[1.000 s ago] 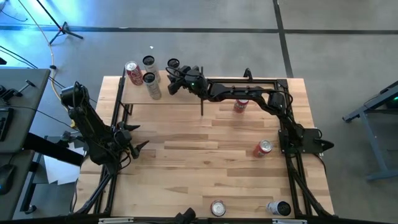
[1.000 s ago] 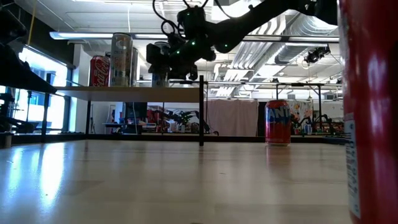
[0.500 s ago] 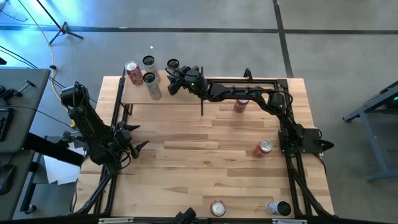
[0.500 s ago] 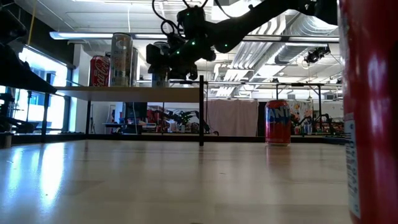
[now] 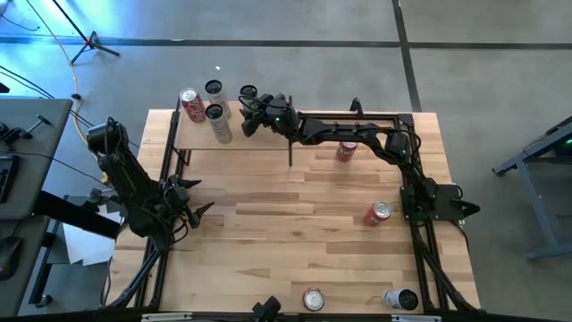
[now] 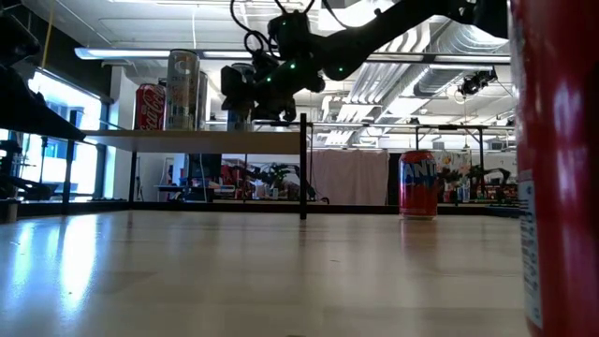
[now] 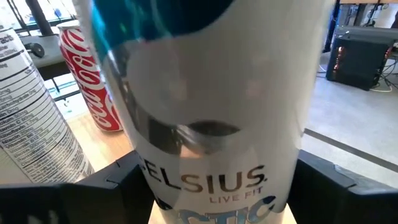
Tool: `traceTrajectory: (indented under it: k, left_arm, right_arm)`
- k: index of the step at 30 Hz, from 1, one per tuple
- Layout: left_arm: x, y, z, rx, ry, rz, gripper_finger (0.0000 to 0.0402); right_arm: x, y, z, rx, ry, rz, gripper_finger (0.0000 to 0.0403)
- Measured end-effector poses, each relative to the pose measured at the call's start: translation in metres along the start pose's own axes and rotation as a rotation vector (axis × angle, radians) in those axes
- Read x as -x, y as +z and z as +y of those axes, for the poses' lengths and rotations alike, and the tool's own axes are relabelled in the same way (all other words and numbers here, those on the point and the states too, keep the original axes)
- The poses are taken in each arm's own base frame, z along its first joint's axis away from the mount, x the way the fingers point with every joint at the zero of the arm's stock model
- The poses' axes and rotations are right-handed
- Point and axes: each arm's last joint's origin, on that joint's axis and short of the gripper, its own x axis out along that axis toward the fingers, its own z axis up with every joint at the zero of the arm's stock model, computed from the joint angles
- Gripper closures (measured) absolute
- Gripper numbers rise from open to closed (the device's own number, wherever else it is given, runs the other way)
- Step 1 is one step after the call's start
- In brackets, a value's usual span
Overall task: Place canned beverage on shelf
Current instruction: Put the top blue soda can on the shelf
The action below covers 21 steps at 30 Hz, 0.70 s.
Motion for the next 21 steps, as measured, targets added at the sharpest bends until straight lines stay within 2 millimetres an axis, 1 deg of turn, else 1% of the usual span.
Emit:
traceTrajectory:
  k: [5, 12, 15, 21]
  left_arm:
    - [0.0, 0.0, 0.0, -0.001, 0.0, 0.0, 0.0002]
    - [0.0, 0.0, 0.0, 0.0, 0.0, 0.0, 0.0002]
    - [0.0, 0.0, 0.0, 0.0, 0.0, 0.0, 0.0002]
    - [0.0, 0.0, 0.0, 0.0, 0.0, 0.0, 0.0002]
  right_arm:
    - [0.001, 0.0047, 0.0, -0.007, -0.012, -0.021, 0.0091]
    - [0.0009, 0.0032, -0.0001, -0.002, -0.016, -0.01, 0.0051]
    - [0.0008, 0.0024, 0.0004, 0.002, 0.003, -0.002, 0.0044]
    - [0.0007, -0.0022, 0.0003, 0.015, 0.012, 0.038, 0.0043]
